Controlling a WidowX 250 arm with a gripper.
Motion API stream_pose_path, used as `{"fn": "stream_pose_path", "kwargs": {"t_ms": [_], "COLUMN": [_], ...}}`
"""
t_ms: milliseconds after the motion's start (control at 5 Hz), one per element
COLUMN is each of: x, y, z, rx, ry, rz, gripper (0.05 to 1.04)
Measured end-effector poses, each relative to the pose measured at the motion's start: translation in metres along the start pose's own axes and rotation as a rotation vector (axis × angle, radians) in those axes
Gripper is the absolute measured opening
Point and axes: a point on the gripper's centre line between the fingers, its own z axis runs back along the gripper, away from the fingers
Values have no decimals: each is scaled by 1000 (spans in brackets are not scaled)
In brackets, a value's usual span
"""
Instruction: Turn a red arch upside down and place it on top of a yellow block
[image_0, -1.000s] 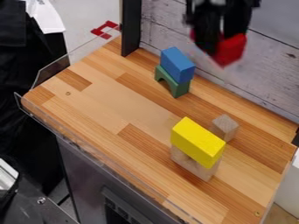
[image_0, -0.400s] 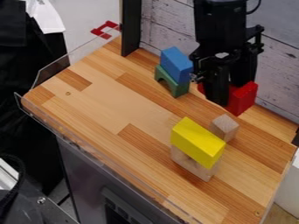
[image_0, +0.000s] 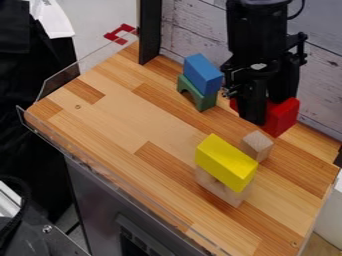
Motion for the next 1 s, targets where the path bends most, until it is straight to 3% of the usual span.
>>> {"fn": "stream_pose_path", "kwargs": {"t_ms": [200,600,1000], "x": [0,4,7], "y": [10,22,21], "z": [-4,-13,-23], "rx": [60,110,75], "ry": [-32,-56,-80], "rz": [10,25,40], "gripper": [550,550,550]}}
